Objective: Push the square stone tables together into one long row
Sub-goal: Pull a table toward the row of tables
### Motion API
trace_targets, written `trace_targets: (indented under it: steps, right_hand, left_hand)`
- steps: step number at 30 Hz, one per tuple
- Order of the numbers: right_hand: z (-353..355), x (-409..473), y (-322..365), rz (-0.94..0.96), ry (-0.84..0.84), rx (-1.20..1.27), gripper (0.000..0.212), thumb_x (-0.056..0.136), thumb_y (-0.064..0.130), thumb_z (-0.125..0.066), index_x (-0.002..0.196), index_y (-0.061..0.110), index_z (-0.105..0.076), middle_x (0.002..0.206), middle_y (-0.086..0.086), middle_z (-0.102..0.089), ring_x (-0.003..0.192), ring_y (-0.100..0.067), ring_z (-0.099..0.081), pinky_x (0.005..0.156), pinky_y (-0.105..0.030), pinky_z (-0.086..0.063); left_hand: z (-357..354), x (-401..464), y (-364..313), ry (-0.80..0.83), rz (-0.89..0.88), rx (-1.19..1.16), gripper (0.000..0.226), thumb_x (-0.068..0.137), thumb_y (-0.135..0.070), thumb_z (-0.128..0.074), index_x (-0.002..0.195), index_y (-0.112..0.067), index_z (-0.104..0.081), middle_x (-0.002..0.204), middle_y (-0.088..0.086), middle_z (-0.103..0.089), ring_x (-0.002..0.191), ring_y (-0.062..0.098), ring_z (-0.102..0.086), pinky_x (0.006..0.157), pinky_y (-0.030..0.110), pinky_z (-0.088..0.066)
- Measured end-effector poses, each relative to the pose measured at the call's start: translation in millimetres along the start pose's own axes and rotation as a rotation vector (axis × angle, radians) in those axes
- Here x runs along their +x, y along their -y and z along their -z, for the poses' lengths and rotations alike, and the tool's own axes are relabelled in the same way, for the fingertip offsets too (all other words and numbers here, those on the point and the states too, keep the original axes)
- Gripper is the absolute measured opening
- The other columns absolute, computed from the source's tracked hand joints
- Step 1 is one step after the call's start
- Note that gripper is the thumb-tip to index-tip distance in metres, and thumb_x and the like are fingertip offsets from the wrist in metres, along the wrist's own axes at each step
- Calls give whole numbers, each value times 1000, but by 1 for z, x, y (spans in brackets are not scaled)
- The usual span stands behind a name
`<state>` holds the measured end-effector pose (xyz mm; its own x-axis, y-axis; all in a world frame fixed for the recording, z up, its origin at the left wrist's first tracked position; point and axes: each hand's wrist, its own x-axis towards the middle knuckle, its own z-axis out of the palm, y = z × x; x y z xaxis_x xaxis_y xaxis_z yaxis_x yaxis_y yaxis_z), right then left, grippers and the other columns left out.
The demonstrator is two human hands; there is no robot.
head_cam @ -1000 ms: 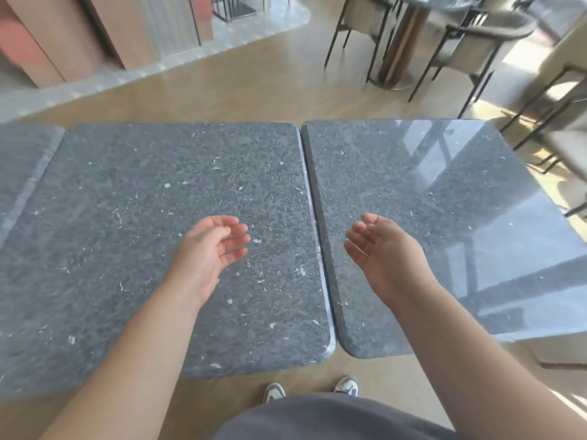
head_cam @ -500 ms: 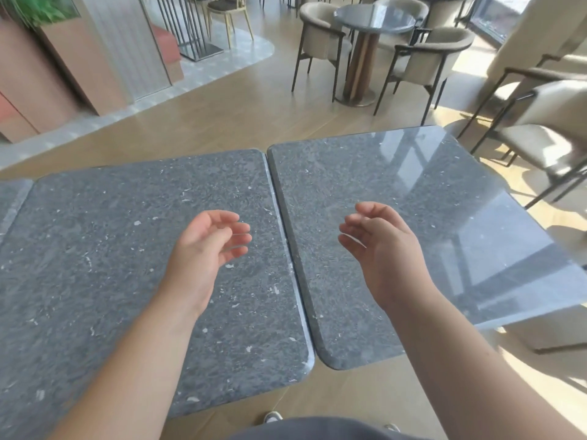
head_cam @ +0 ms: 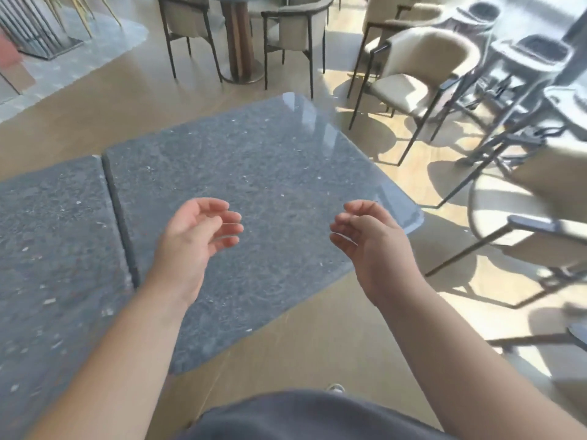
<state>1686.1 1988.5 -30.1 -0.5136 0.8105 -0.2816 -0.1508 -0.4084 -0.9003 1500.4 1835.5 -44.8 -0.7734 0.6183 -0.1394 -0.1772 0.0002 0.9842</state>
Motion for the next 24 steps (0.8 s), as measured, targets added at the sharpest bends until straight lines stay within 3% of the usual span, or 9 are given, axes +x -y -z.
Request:
trace_targets:
  steps: [7, 14, 24]
  right_hand:
    - [158, 29, 66, 52, -200, 17, 24, 92, -7, -47, 93, 14, -60, 74, 1, -65, 69, -15, -62, 77, -30, -52]
    - [266, 78, 109, 103, -348, 23, 25, 72, 10, -54, 94, 13, -64, 75, 1, -69, 75, -18, -66, 75, -31, -55]
    - [377, 251, 176, 46, -399, -40, 26, 71, 12, -55, 96, 12, -64, 76, 1, -68, 78, -18, -65, 78, -31, -55]
  left_hand:
    - [-185, 17, 27, 239, 79, -31, 22, 99, 1, -46, 100, -11, -64, 84, 3, -76, 79, 19, -73, 73, 33, -59]
    - [-317, 63, 47, 395, 90, 20, 23, 86, -15, -51, 104, -11, -64, 90, 6, -75, 86, 22, -72, 77, 35, -59]
    - [-500, 193, 82, 399, 124, 26, 17, 93, -10, -50, 104, -10, -63, 87, 3, -75, 82, 18, -72, 76, 33, -60]
